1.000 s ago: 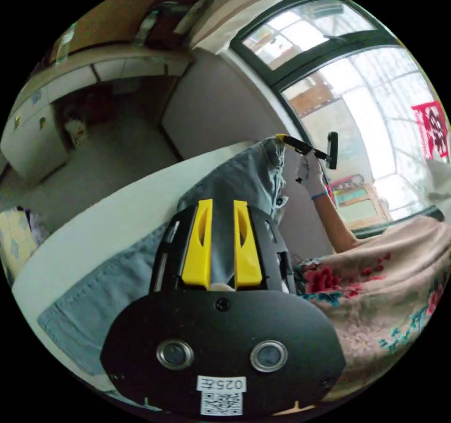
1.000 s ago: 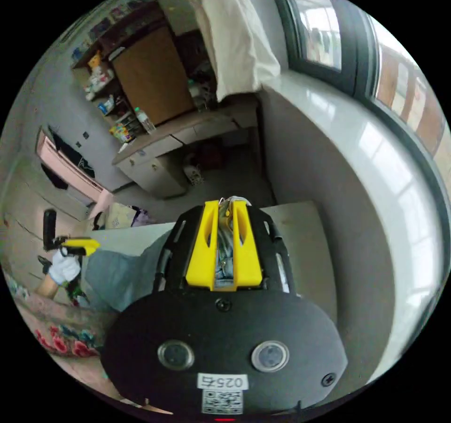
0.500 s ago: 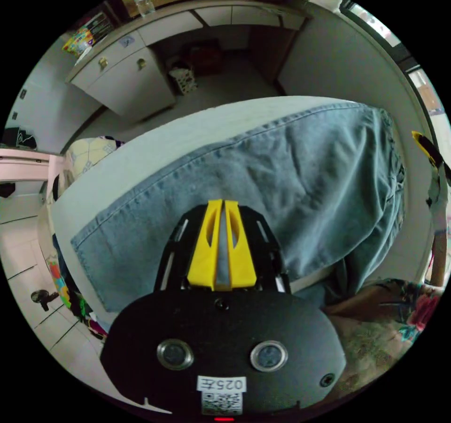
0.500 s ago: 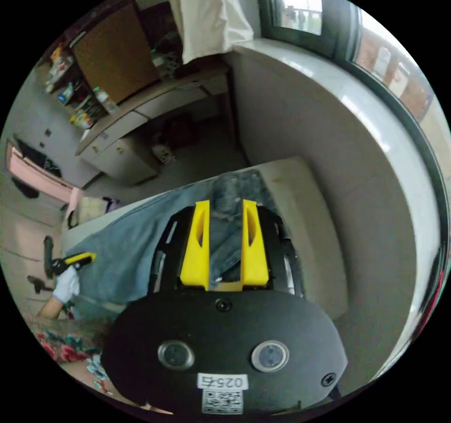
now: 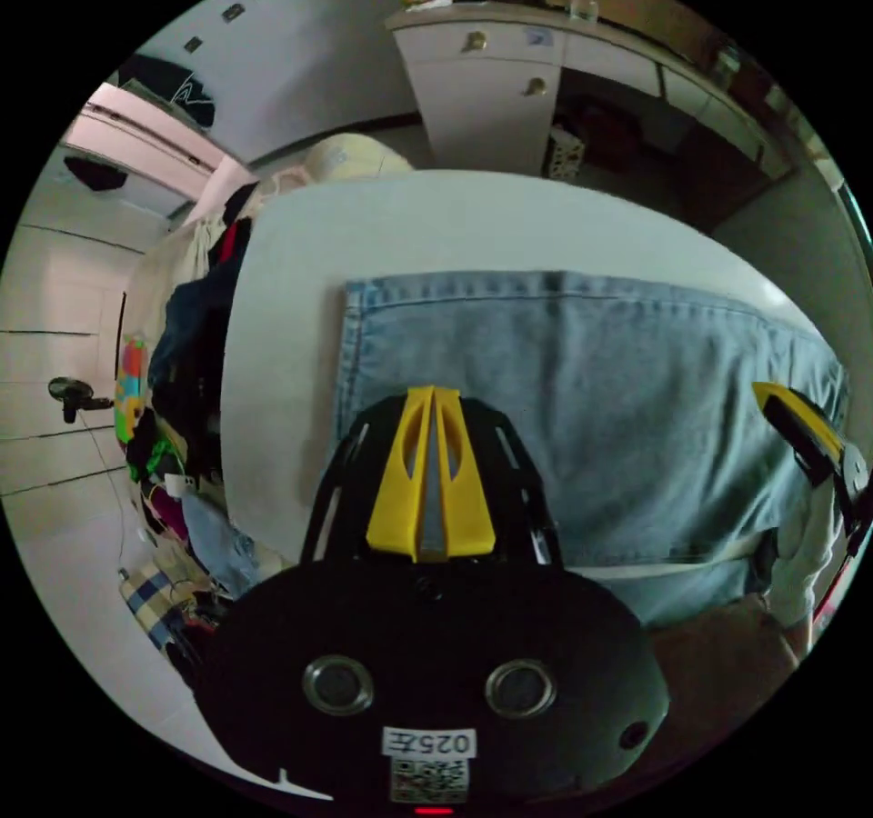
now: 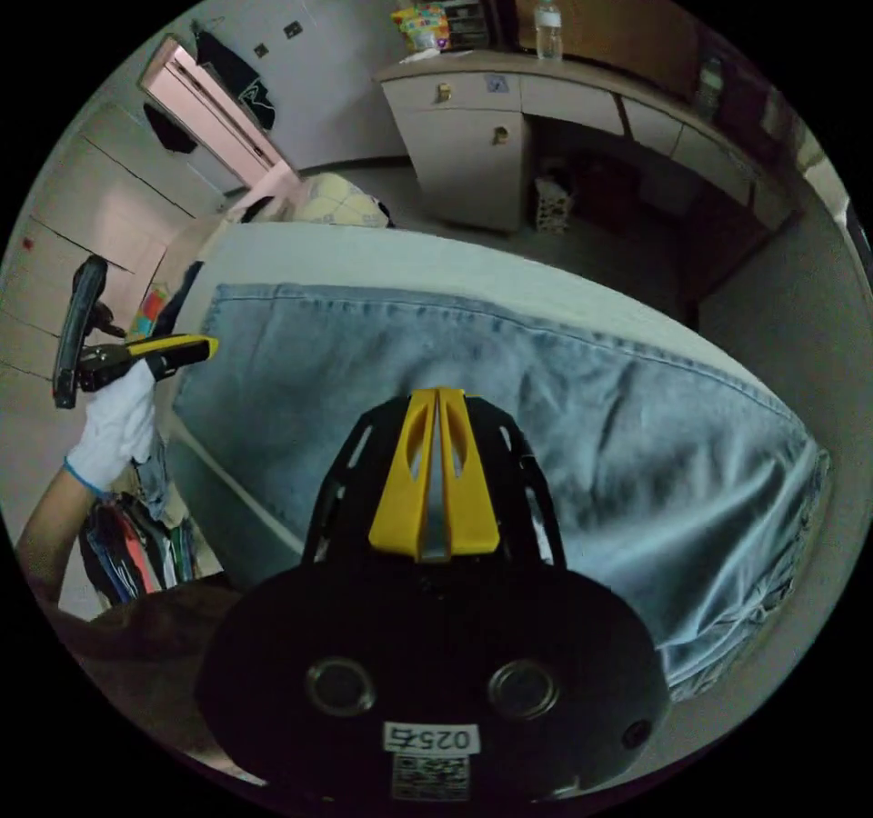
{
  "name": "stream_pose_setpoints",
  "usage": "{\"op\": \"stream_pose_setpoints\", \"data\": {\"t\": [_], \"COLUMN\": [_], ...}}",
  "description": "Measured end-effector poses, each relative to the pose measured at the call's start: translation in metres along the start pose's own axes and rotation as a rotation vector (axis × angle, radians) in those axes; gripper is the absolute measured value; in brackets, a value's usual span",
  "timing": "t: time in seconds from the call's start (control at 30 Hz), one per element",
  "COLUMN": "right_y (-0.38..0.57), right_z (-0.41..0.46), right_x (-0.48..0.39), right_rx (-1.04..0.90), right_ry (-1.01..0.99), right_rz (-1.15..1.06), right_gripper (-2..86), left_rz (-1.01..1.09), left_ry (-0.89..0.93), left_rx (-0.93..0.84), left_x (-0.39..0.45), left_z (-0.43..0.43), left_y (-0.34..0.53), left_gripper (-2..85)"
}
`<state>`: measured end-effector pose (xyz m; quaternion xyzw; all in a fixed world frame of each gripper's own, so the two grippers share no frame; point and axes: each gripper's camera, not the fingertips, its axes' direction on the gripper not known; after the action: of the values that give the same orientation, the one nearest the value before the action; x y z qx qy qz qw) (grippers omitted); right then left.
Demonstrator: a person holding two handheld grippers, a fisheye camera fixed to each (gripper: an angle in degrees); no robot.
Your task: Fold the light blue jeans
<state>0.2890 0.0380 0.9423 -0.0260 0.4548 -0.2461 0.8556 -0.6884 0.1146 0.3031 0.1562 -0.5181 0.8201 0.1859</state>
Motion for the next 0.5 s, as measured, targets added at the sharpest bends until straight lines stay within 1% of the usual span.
{"op": "stream_pose_setpoints", "data": {"t": [0.03,0.07,0.1,0.17,0.27,0.33,0.4,0.5], "right_y": [-0.006,-0.012,-0.02,-0.033,-0.052,-0.061,-0.069,-0.085], "right_z": [0.008,0.0,-0.003,-0.008,-0.019,-0.024,-0.031,-0.035], "right_x": [-0.006,-0.015,-0.019,-0.018,-0.022,-0.034,-0.055,-0.081], "right_rx": [-0.036,0.069,0.076,0.078,0.073,0.067,0.064,0.071], "right_ry": [0.011,0.039,0.057,0.024,0.005,0.052,0.142,0.264], "right_rz": [0.002,-0.003,0.011,0.062,0.126,0.135,0.142,0.111], "right_gripper": [-0.9,-0.9,-0.9,-1.0,-1.0,-1.0,-1.0,-1.0], "left_rz": [0.028,0.093,0.132,0.139,0.095,0.085,0.084,0.118], "left_ry": [-0.004,-0.046,-0.093,-0.115,-0.048,0.006,0.049,0.021], "left_rx": [0.08,0.104,0.11,0.131,0.159,0.147,0.171,0.197], "left_x": [-0.001,0.0,0.003,0.0,-0.021,-0.036,-0.053,-0.063], "left_z": [-0.005,-0.005,-0.011,-0.022,-0.041,-0.051,-0.063,-0.077], "left_y": [-0.002,-0.008,-0.016,-0.028,-0.048,-0.06,-0.071,-0.082], "left_gripper": [-0.9,-0.9,-0.9,-0.9,-0.9,-0.9,-0.8,-0.8]}}
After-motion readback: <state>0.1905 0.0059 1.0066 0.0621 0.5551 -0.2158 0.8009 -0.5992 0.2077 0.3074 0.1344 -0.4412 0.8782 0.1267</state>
